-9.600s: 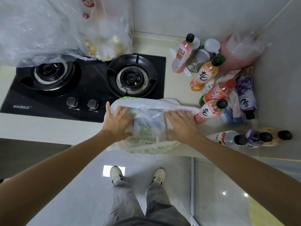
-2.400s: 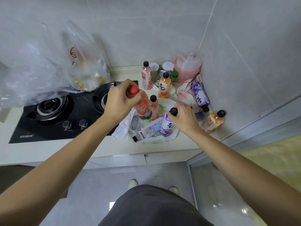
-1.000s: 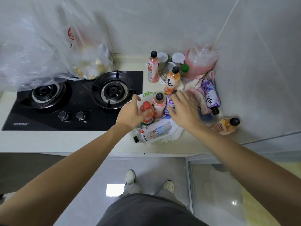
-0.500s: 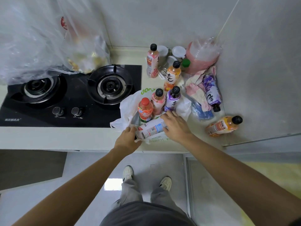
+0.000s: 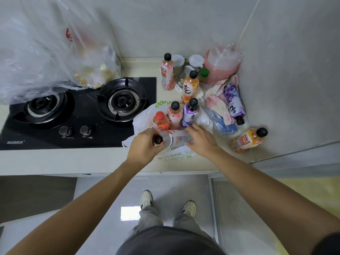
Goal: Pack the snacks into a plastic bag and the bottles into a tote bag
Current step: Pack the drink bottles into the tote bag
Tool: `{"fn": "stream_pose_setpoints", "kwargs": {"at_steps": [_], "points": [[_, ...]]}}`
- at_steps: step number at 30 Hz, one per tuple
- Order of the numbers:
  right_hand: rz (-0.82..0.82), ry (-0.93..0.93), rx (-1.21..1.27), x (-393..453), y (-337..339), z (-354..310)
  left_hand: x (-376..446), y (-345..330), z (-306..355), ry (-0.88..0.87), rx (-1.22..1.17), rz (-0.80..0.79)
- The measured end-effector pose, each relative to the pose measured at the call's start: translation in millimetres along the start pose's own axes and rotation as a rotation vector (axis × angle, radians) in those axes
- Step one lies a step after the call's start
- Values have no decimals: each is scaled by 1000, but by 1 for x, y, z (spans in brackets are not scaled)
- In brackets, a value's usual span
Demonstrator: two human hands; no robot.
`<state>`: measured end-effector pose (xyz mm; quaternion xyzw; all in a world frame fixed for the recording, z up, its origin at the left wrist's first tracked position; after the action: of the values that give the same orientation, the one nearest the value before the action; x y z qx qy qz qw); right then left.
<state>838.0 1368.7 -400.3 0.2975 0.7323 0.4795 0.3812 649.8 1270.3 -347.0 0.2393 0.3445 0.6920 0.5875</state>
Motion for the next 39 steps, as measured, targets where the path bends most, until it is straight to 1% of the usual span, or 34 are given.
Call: {"fn": "stream_pose_setpoints", "kwargs": {"at_steps": [1, 3, 6, 15, 20, 22, 24, 26, 28, 30, 34, 36, 39], "points": [[-5, -4, 13, -1, 3, 1, 9, 6, 18, -54, 29, 11], [1, -21, 31, -1, 9, 4, 26, 7, 53, -142, 129, -15], [10, -41, 54, -4, 17, 12, 48, 0, 82, -207, 243, -51], [63, -65, 102, -23, 42, 31, 59, -9, 88, -243, 202, -49], [135, -96, 26, -37, 73, 45, 62, -8, 99, -261, 353, -104], [197, -125, -47, -46, 91, 53, 62, -1, 114, -324, 420, -56], [257, -181, -98, -57, 110, 67, 66, 3, 138, -435, 483, 22], [276, -240, -106, -70, 125, 83, 75, -6, 166, -547, 504, 26], [265, -286, -92, -82, 135, 98, 89, -27, 191, -623, 511, -44], [247, -313, -68, -93, 140, 112, 100, -56, 211, -664, 528, -150], [135, -376, -88, -105, 132, 134, 119, -122, 234, -654, 592, -351], [118, -418, -94, -105, 126, 143, 129, -152, 243, -672, 664, -412], [112, -484, -67, -102, 120, 156, 144, -190, 255, -776, 742, -447]]}}
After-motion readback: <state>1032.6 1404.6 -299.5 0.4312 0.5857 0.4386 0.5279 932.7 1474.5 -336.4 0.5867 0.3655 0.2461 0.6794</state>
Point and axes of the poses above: each hand's wrist, its own x-axis towards the middle knuckle, its own y-axis out of the back of the hand, z = x × y, the point moved 9 cm from there along x, towards the middle knuckle, and after that the axes turned 1 degree about -y, right-handed, at the moved point
